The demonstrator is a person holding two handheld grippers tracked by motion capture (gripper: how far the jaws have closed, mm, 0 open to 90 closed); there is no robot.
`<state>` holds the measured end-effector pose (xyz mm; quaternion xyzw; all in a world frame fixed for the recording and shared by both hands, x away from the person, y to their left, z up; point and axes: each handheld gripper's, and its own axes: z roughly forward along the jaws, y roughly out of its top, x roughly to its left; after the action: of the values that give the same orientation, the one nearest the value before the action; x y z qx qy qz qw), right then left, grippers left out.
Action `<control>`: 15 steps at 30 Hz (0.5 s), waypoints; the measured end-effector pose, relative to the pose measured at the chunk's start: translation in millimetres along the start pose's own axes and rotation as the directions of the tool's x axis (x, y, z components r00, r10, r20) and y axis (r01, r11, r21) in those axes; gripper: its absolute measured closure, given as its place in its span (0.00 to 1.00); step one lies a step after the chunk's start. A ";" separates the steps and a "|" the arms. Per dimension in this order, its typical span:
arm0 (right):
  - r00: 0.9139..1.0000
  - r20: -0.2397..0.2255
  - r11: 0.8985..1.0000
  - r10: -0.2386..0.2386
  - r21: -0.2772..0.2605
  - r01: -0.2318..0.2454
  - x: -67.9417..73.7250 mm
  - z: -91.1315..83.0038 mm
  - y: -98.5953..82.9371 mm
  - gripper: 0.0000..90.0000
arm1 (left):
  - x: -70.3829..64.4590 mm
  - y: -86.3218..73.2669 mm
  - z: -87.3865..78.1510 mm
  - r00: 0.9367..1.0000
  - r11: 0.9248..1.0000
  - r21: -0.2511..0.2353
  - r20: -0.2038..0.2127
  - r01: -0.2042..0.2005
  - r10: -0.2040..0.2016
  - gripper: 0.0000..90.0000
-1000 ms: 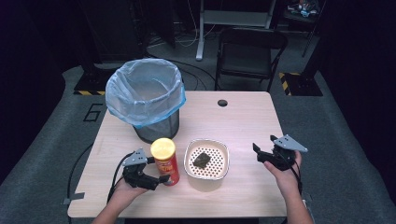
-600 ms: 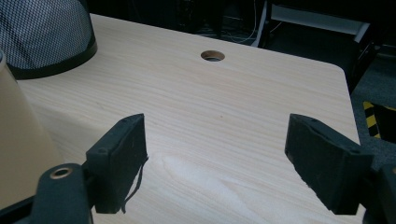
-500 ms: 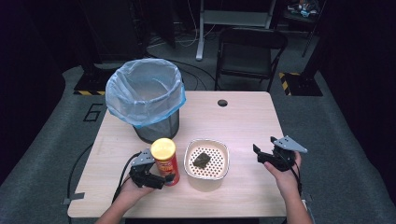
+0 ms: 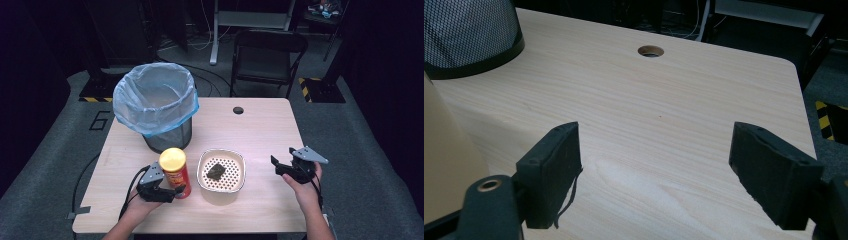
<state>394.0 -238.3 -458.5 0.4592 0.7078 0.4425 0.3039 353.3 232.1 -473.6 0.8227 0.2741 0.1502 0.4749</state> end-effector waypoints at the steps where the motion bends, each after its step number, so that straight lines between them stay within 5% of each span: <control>1: 1.000 -0.001 1.000 -0.003 0.003 0.003 -0.5 -0.1 -0.3 0.23 | 0.4 0.7 -1.9 1.000 1.000 -0.005 0.001 -0.001 0.001 0.27; 15: 1.000 -0.006 1.000 0.022 0.007 -0.022 -4.7 2.6 -3.6 0.23 | 7.5 17.5 -23.7 1.000 1.000 -0.010 -0.010 0.027 -0.027 0.27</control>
<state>396.7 -242.4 -462.7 0.4667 0.7052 0.4446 0.2953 352.7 246.1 -446.6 0.8157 0.2867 0.1493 0.4797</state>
